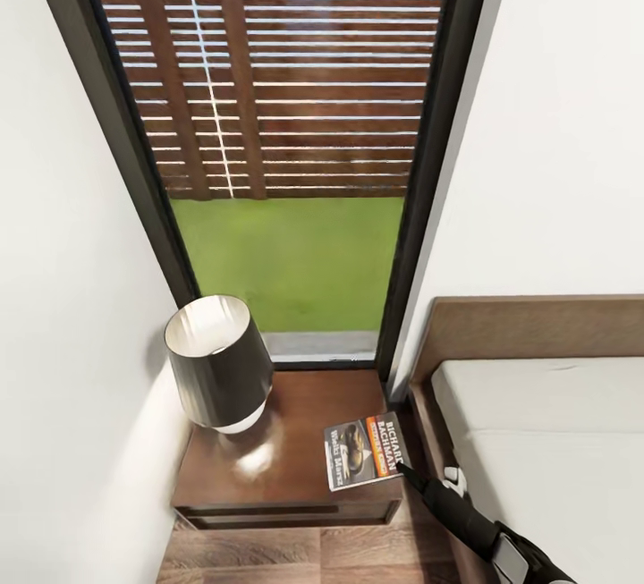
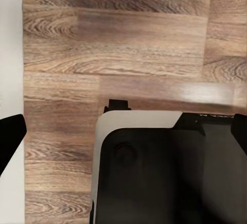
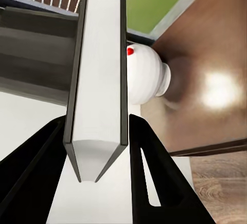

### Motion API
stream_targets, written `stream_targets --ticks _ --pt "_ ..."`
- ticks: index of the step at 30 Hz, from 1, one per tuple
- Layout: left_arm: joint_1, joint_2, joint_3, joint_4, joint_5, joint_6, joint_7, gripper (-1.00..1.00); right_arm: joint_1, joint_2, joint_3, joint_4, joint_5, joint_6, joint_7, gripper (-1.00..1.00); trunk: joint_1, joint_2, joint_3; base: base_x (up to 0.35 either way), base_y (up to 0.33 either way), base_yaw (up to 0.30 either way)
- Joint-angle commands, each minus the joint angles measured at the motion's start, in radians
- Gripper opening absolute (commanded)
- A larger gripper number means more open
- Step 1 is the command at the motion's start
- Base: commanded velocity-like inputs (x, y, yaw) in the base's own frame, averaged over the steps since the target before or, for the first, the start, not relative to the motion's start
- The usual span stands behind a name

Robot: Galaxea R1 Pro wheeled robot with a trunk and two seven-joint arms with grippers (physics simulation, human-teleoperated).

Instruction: In the bedroom, move the book from the bed onto either nightstand, and place the two sandals side by side next to the bed.

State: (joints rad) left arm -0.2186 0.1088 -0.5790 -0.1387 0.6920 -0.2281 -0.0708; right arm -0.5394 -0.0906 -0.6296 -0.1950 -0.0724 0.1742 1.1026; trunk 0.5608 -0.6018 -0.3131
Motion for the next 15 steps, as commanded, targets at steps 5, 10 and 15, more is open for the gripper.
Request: stream_targets --ticks 5,10,15 --pt "-0.001 0.001 -0.007 -0.001 0.011 -0.003 -0.004 1.0 -0.001 0.0 0.002 0.0 -0.007 0.011 -0.005 -1.0 0.0 -0.001 -0.001 0.022 0.009 0.0" --pt "-0.012 0.003 -0.006 -0.003 0.01 -0.002 -0.004 1.0 -0.001 0.0 0.002 0.0 -0.007 0.011 -0.025 -1.0 0.0 -0.001 -0.001 0.105 0.04 0.0" --pt "-0.029 0.003 -0.006 -0.005 0.01 -0.003 -0.004 1.0 -0.001 0.0 0.002 0.001 -0.007 0.011 -0.038 -1.0 0.0 -0.001 -0.001 0.102 0.049 0.0"
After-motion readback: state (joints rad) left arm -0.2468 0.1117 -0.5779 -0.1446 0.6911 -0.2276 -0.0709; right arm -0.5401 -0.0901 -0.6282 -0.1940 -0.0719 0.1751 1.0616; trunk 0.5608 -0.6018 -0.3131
